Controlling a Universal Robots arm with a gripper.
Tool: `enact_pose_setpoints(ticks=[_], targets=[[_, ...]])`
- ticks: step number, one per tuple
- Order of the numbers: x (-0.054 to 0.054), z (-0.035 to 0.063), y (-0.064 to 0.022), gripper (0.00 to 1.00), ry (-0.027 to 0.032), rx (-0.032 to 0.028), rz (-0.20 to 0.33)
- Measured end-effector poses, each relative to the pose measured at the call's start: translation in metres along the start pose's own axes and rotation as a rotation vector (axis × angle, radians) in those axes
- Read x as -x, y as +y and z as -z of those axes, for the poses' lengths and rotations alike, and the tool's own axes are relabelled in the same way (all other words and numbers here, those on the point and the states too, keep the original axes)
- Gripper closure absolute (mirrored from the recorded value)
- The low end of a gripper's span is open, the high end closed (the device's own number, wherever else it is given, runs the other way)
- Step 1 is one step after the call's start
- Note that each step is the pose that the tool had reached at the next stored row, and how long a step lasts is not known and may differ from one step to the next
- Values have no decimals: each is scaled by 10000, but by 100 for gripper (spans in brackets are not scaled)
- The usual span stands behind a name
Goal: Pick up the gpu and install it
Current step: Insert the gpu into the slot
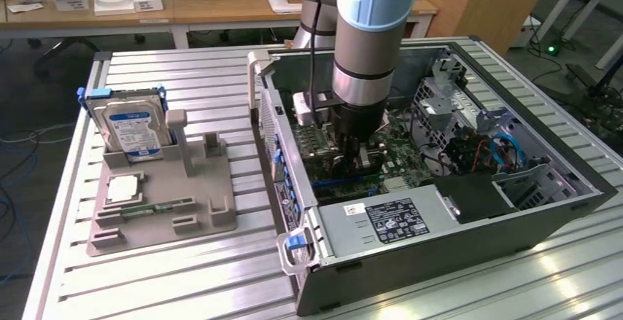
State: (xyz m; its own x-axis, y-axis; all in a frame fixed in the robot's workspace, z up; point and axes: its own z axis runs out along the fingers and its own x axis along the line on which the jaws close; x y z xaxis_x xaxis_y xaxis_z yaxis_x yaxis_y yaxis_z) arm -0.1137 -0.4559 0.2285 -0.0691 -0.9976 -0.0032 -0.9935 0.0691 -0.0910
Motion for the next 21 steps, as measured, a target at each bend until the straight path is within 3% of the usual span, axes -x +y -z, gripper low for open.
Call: enact_pose_setpoints(ticks=[21], targets=[[0, 6, 21, 72, -5, -79, 0]])
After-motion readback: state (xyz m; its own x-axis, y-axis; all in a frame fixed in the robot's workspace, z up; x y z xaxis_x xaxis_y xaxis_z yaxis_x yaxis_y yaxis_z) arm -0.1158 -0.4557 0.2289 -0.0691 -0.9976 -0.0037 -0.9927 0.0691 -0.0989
